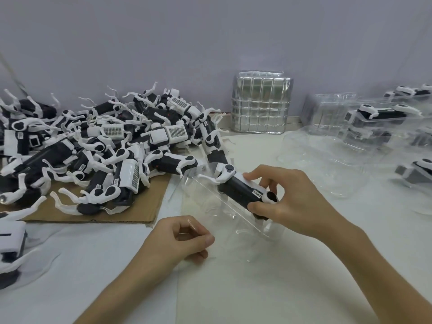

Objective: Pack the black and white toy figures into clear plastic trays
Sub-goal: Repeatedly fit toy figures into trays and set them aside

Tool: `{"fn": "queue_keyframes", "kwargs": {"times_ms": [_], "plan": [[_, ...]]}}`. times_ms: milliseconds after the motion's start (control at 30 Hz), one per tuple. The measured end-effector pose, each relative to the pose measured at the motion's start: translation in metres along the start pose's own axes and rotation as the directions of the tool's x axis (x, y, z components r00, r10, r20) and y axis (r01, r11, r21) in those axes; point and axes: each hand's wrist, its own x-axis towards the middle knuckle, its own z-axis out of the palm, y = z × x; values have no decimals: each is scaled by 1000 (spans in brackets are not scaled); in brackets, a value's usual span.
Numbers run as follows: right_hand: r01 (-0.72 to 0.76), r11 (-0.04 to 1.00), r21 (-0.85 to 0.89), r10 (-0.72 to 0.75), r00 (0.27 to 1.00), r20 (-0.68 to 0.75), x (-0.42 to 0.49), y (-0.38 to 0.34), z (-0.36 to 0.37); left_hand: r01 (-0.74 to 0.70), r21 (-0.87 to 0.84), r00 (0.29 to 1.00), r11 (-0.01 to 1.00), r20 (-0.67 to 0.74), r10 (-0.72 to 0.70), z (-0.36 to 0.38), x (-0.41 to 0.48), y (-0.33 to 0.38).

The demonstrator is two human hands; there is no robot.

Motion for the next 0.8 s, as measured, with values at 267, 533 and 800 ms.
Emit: {"fn": "queue_keyframes", "kwargs": {"times_ms": [267,533,800], "plan": [[21,996,86,-31,992,119,-1,-1,-8,-97,-500,932,860,-348,-97,-22,6,1],[85,983,163,-129,951,281,-4,-14,0,-55,61,989,997,-134,63,-17,15,1],[68,994,91,-90,957,277,-4,-15,-1,-116,21,984,993,-135,118,-15,4,-3]]}}
